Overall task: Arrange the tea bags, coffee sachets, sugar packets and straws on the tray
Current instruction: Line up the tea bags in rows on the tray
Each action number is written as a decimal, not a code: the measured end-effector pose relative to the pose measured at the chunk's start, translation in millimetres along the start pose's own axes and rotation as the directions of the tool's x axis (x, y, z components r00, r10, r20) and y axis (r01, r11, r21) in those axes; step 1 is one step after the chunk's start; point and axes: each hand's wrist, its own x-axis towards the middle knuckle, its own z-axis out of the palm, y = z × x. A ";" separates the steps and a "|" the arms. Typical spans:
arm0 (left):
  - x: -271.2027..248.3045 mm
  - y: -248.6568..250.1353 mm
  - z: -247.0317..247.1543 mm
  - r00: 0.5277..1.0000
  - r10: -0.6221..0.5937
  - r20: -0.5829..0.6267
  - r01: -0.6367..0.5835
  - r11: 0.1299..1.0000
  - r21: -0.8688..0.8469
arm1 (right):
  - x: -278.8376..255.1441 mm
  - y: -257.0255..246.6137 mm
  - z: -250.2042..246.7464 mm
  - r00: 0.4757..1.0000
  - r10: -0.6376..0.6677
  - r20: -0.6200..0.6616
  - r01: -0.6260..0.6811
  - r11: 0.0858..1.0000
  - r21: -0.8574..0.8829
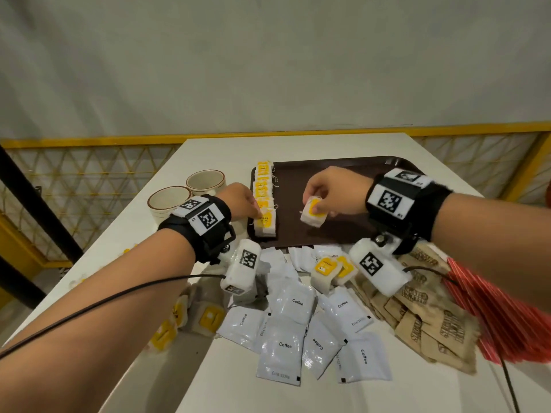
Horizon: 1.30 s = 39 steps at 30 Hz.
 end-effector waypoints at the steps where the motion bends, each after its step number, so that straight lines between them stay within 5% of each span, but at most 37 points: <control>1: -1.1 -1.0 -0.9 1.000 0.002 -0.004 -0.002 1.000 0.025 | -7.9 -0.5 -7.1 1.000 -0.002 0.022 0.001 0.998 0.062; 5: -15.7 8.6 -8.6 0.988 0.142 -0.058 -0.142 0.990 0.005 | -42.9 -1.7 -32.8 0.986 -0.031 0.166 -0.012 0.969 0.248; 7: -33.4 26.5 -7.9 0.957 0.283 0.070 -0.282 0.959 -0.022 | -57.5 -1.1 -39.4 0.975 -0.051 0.218 -0.023 0.945 0.326; 10: -55.0 56.7 9.4 0.837 0.407 0.367 -0.420 0.906 -0.046 | -71.2 3.6 -37.2 0.951 -0.054 0.305 -0.058 0.936 0.348; 15: -54.2 85.4 37.0 0.767 0.432 0.475 -0.528 0.845 0.083 | -83.4 15.8 -14.3 0.898 0.019 0.440 -0.188 0.920 0.344; 24: -51.1 79.5 25.4 0.820 0.447 0.357 -0.493 0.869 0.044 | -96.2 30.9 -15.7 0.942 0.045 0.332 -0.187 0.893 0.410; 27: -53.6 61.4 13.1 0.892 0.397 0.218 -0.363 0.914 -0.180 | -100.6 26.8 -18.3 0.948 0.007 0.318 -0.177 0.841 0.511; 30: -58.2 48.3 9.6 0.938 0.312 0.149 -0.218 0.867 -0.447 | -101.3 15.8 -11.4 0.973 -0.032 0.228 -0.116 0.790 0.603; 39: -59.2 39.8 1.2 0.930 0.310 0.198 -0.114 0.753 -0.648 | -70.9 -6.4 21.4 0.999 0.016 -0.036 0.014 0.702 0.712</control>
